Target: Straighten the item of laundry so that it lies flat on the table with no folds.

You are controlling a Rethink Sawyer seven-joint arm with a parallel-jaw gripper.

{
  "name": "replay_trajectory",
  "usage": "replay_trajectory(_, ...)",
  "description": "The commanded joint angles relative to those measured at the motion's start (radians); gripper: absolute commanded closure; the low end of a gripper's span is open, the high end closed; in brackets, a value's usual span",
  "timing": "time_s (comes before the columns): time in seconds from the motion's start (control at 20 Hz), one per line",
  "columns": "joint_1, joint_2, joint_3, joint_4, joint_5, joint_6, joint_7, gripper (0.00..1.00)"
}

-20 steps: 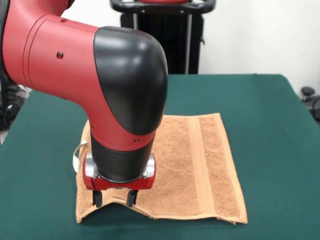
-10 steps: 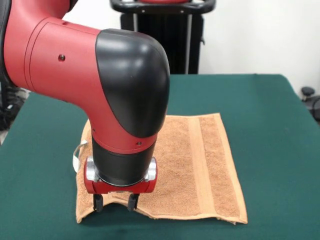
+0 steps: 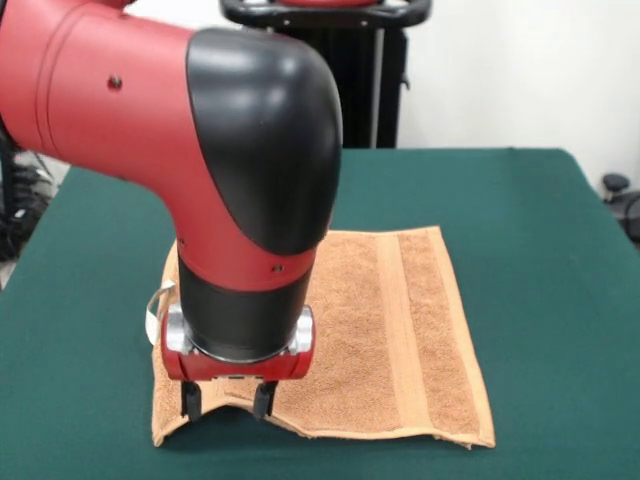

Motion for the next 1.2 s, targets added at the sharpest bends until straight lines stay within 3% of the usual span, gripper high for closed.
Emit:
replay_trajectory(0.05,0.034,-0.103,0.037,0.118,0.02,0.127,0.191,0.0)
replay_trajectory(1.2,0.042,-0.178,0.054,0.251,-0.005,0.158,0.18,0.0)
